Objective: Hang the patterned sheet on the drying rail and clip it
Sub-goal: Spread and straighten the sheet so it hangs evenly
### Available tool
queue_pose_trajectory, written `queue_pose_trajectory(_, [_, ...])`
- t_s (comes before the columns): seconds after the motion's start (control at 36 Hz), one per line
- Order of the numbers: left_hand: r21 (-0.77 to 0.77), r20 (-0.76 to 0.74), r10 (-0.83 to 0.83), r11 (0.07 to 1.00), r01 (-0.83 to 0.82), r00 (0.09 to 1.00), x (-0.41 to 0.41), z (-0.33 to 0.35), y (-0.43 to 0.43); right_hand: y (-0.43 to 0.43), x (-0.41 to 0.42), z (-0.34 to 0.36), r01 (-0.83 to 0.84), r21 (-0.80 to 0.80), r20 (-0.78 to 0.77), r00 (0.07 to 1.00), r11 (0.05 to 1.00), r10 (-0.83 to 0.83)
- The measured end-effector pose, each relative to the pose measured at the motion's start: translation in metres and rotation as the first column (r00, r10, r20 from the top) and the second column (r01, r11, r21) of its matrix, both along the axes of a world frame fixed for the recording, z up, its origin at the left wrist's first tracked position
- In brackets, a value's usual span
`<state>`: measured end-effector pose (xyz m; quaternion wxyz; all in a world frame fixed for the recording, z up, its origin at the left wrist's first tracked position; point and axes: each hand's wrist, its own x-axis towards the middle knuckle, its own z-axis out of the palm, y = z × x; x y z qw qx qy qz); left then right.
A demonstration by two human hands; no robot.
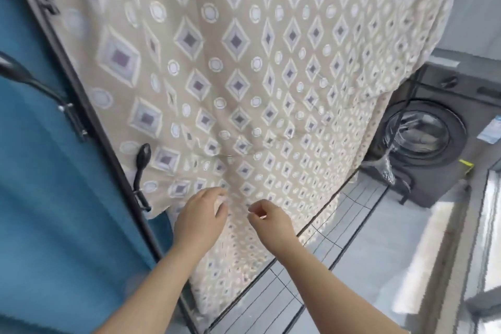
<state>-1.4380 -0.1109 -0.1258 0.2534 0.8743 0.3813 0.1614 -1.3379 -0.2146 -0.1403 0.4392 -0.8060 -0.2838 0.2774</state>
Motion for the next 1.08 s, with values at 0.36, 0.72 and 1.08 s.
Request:
queue_pose_trajectory(0.36, [-0.988,0.113,0.966,0.085,0.128,0.233,0.036,0.011,0.0,0.012,0.07,0.01,-0.325,0.007,-0.048,0.944,0.946,0.325])
queue_pose_trajectory(0.72, [-0.895,0.445,0.85,0.41,0.175,0.282,0.049,0.044,-0.016,0.02,0.074,0.024,-0.266,0.126,-0.539,0.791,0.956,0.291])
queue_pose_trajectory(1.08, [-0.65,0.758,0.606,0.664,0.37,0.243,0.034,0.11,-0.043,0.053,0.095,0.101,0.22,0.518,-0.855,0.121,0.826,0.504])
